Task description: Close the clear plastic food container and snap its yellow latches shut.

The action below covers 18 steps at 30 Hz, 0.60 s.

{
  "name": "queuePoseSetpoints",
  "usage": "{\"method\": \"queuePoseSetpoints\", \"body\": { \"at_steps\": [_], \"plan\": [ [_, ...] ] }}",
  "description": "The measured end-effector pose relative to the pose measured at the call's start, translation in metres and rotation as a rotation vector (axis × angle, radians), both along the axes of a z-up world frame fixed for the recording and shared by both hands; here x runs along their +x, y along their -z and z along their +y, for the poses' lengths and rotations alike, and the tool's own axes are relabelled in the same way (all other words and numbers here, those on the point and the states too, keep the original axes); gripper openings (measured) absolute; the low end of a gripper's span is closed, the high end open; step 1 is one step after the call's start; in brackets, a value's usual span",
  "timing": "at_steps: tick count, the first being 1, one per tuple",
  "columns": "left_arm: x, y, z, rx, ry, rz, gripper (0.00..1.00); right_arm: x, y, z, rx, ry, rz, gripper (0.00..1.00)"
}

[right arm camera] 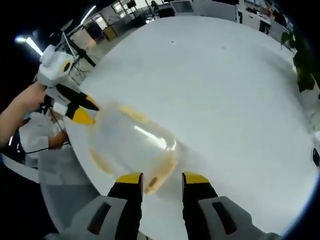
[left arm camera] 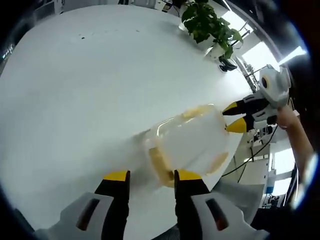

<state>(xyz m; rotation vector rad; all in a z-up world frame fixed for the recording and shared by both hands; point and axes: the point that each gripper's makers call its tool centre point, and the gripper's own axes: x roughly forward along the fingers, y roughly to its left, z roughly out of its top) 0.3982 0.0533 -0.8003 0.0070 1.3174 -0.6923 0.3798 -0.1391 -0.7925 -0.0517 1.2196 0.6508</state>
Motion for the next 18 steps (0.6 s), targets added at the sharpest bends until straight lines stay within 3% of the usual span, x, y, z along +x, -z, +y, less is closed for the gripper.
{"method": "queuePoseSetpoints", "body": {
  "at_steps": [18],
  "plan": [
    [-0.003, 0.000, -0.002, -0.025, -0.031, 0.028, 0.32, -0.004, 0.002, 0.013, 0.041, 0.019, 0.047, 0.27]
  ]
}}
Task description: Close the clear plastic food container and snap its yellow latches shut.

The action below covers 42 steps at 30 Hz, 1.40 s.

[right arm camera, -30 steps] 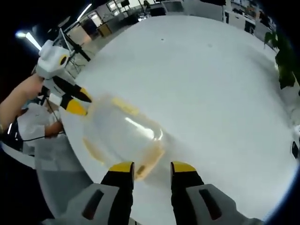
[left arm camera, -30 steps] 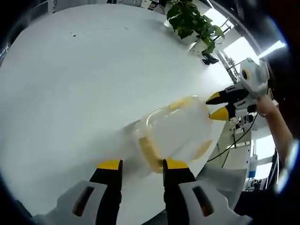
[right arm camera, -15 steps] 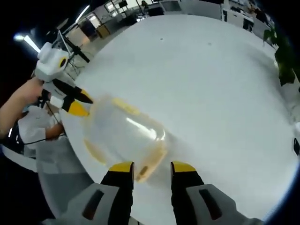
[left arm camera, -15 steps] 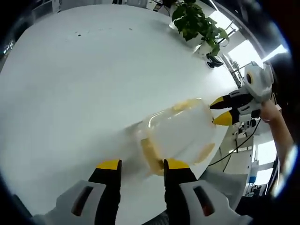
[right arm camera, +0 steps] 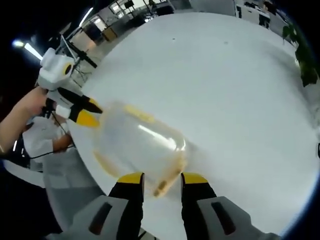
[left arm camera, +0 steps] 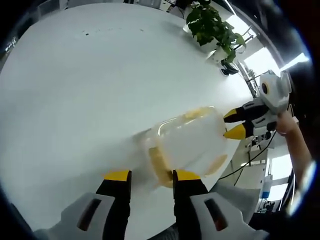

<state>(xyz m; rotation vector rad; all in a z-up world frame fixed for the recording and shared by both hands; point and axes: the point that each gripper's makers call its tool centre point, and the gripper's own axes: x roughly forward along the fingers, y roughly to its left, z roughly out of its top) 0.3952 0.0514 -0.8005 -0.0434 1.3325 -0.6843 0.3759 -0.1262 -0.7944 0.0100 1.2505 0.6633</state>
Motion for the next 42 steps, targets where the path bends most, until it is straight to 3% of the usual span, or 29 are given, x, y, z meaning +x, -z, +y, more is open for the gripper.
{"method": "queuePoseSetpoints", "body": {
  "at_steps": [4, 8, 15, 22, 24, 26, 28, 32, 36, 37, 42],
  "plan": [
    [0.001, -0.003, -0.002, -0.041, -0.036, 0.014, 0.38, 0.001, 0.001, -0.001, 0.007, 0.004, 0.006, 0.27],
    [-0.003, 0.002, -0.006, -0.038, -0.029, 0.026, 0.41, 0.000, 0.002, -0.001, 0.020, 0.017, 0.015, 0.27],
    [-0.008, 0.002, -0.024, -0.092, -0.057, 0.074, 0.34, 0.000, 0.002, -0.001, 0.025, 0.026, 0.027, 0.27],
    [-0.007, 0.001, -0.014, -0.072, -0.055, 0.060, 0.39, -0.001, 0.001, -0.001, 0.025, 0.025, 0.023, 0.27],
    [-0.002, 0.003, -0.008, -0.080, -0.092, 0.059, 0.40, 0.000, 0.001, -0.001, 0.027, 0.026, 0.023, 0.27],
    [-0.006, 0.005, -0.007, -0.103, -0.109, 0.089, 0.42, 0.000, 0.001, -0.001, 0.029, 0.025, 0.025, 0.27],
    [-0.005, 0.002, -0.015, -0.157, -0.071, 0.042, 0.38, 0.000, 0.001, -0.001, 0.027, 0.023, 0.024, 0.27],
    [-0.010, 0.004, -0.021, -0.184, -0.163, 0.134, 0.35, 0.000, 0.002, -0.001, 0.023, 0.018, 0.026, 0.27],
    [-0.009, 0.005, -0.025, -0.186, -0.164, 0.161, 0.32, -0.001, 0.001, 0.000, 0.018, 0.015, 0.024, 0.27],
    [-0.012, 0.002, -0.030, -0.212, -0.176, 0.201, 0.29, -0.001, 0.001, 0.000, 0.017, 0.014, 0.023, 0.27],
    [-0.009, -0.001, -0.023, -0.172, -0.182, 0.192, 0.27, -0.001, 0.001, 0.000, 0.017, 0.013, 0.021, 0.27]
  ]
}}
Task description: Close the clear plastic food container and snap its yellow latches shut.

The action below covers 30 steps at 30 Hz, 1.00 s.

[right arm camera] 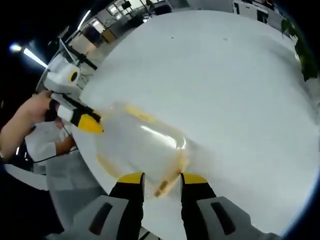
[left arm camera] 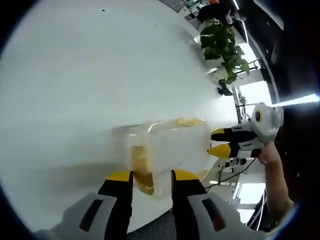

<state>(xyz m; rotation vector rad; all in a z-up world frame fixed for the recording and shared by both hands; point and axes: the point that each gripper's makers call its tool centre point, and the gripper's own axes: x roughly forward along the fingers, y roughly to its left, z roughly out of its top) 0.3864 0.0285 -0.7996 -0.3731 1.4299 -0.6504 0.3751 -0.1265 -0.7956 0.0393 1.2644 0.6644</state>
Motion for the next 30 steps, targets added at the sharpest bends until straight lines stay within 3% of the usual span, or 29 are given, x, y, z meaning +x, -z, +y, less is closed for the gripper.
{"method": "queuePoseSetpoints", "body": {
  "at_steps": [7, 11, 15, 30],
  "plan": [
    [0.002, 0.003, 0.015, 0.066, 0.018, -0.037, 0.30, -0.001, 0.000, 0.002, 0.007, -0.007, 0.002, 0.27],
    [0.000, -0.003, 0.006, 0.027, 0.012, -0.025, 0.29, -0.001, 0.000, 0.004, 0.008, -0.013, 0.004, 0.27],
    [-0.006, 0.003, 0.003, 0.047, 0.039, -0.012, 0.26, -0.001, -0.001, 0.006, 0.003, -0.021, 0.001, 0.26],
    [-0.007, -0.001, 0.001, 0.048, 0.013, 0.007, 0.23, -0.001, 0.002, 0.006, 0.041, 0.007, 0.022, 0.24]
  ]
}}
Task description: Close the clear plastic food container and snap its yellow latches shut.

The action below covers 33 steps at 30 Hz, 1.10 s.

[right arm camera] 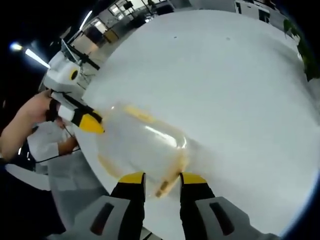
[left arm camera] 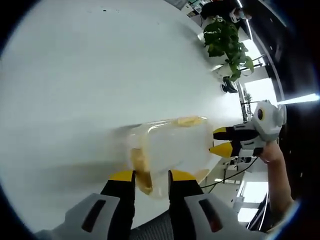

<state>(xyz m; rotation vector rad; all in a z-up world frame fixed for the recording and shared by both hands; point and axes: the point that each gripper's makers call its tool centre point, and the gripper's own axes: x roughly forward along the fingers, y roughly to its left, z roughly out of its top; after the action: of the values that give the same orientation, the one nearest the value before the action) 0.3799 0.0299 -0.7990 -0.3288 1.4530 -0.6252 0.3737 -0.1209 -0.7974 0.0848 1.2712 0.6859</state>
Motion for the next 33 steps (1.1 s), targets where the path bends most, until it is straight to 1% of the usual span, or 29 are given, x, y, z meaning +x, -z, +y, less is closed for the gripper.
{"method": "queuePoseSetpoints", "body": {
  "at_steps": [4, 8, 9, 10, 15, 16, 17, 18, 19, 20, 22, 25, 27, 33],
  "plan": [
    [0.001, 0.000, 0.000, 0.003, -0.007, 0.001, 0.22, 0.000, 0.000, 0.001, 0.007, 0.003, -0.004, 0.24],
    [-0.002, -0.001, -0.002, -0.011, -0.030, 0.002, 0.21, 0.001, 0.001, 0.001, 0.013, 0.012, 0.003, 0.23],
    [0.001, -0.003, -0.003, 0.007, -0.026, -0.001, 0.21, 0.001, 0.002, 0.002, 0.021, 0.013, 0.008, 0.23],
    [0.004, -0.004, -0.004, 0.019, -0.032, -0.020, 0.21, 0.001, 0.002, 0.002, 0.029, 0.017, 0.009, 0.23],
    [0.005, -0.005, -0.009, 0.020, -0.032, -0.022, 0.21, 0.001, 0.002, 0.003, 0.041, 0.013, -0.007, 0.23],
    [0.006, -0.005, -0.009, 0.020, -0.031, -0.023, 0.21, 0.001, 0.002, 0.002, 0.050, 0.017, -0.004, 0.22],
    [0.007, -0.006, -0.011, 0.017, -0.024, -0.030, 0.21, -0.003, 0.002, 0.004, 0.066, 0.005, 0.012, 0.22],
    [0.009, -0.004, -0.009, 0.021, -0.029, -0.022, 0.21, -0.002, 0.005, 0.001, 0.077, 0.036, 0.028, 0.22],
    [0.009, -0.004, -0.011, 0.024, -0.028, -0.021, 0.22, -0.001, 0.005, 0.001, 0.079, 0.034, 0.026, 0.22],
    [0.006, -0.005, -0.012, 0.031, -0.023, -0.022, 0.22, -0.002, 0.006, 0.002, 0.090, 0.050, 0.037, 0.23],
    [0.005, -0.005, -0.013, 0.038, -0.007, -0.034, 0.23, -0.003, 0.007, 0.003, 0.100, 0.062, 0.040, 0.25],
    [0.006, -0.004, -0.010, 0.026, -0.004, -0.033, 0.23, -0.002, 0.005, 0.003, 0.113, 0.069, 0.039, 0.25],
    [0.005, -0.003, -0.009, 0.020, -0.008, -0.029, 0.24, -0.002, 0.004, 0.005, 0.109, 0.085, 0.052, 0.25],
    [0.003, -0.002, -0.008, 0.006, 0.010, -0.033, 0.25, -0.001, 0.003, 0.005, 0.084, 0.072, 0.051, 0.26]
  ]
}}
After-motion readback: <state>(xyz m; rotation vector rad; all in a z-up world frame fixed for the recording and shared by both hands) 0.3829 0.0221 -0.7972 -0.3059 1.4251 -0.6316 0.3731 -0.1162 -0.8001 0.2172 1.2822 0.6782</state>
